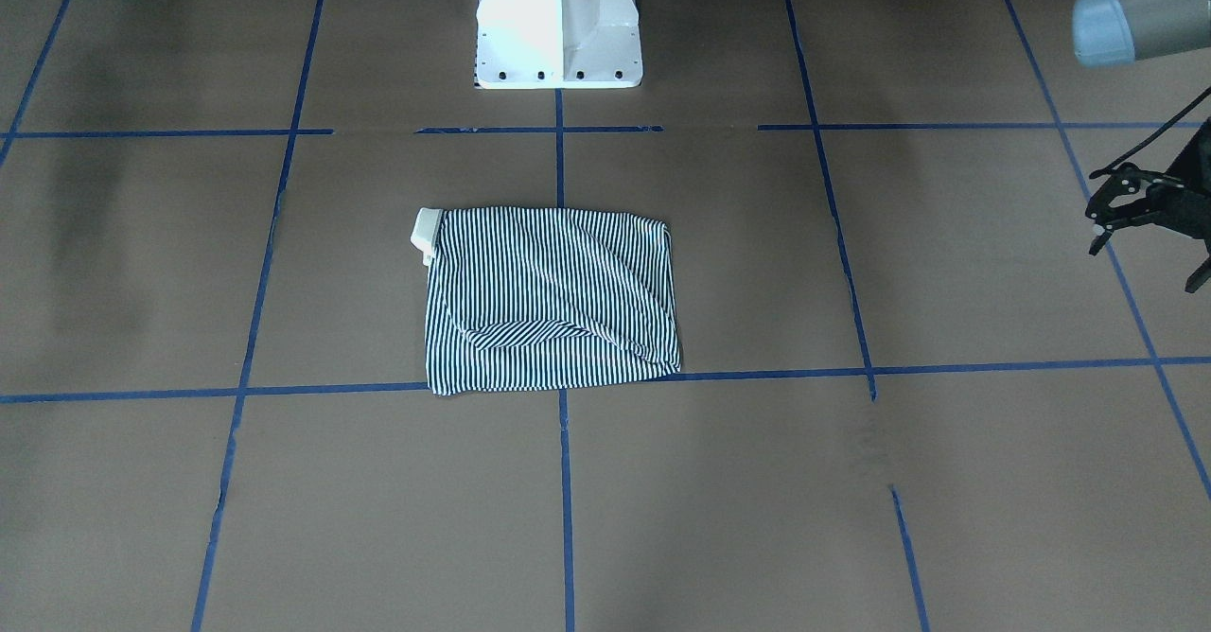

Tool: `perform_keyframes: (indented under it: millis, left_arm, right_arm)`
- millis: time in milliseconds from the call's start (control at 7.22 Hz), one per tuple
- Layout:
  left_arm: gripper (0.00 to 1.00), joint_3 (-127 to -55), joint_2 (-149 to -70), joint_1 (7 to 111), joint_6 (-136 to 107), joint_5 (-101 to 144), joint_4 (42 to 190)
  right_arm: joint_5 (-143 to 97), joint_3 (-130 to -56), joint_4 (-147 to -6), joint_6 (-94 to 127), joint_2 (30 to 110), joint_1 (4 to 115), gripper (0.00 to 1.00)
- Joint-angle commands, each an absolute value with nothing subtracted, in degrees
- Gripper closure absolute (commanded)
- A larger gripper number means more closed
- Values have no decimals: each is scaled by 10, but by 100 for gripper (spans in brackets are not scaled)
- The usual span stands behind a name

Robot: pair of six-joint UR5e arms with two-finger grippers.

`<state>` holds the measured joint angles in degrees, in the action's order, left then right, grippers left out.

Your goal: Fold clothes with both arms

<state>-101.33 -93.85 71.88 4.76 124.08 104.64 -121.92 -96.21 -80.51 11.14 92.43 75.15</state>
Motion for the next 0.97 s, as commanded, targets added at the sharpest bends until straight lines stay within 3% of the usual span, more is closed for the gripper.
perform_keyframes:
  millis: [0, 415, 554, 831]
  left_arm:
    - [0, -936, -932, 744, 56, 1302, 1056]
    - [0, -921, -916, 829, 94, 1304, 1021]
    - [0, -922, -929, 875, 144, 1312, 911]
    - [0, -934, -926, 903, 150, 1316, 861]
  right_arm:
    - [-1232, -961, -805, 96, 956, 783, 0]
    - [-1288, -1003, -830, 93, 991, 826, 0]
    - [-1289, -1021, -849, 93, 1000, 830, 0]
    - [-1287, -1046, -891, 86, 1008, 842, 0]
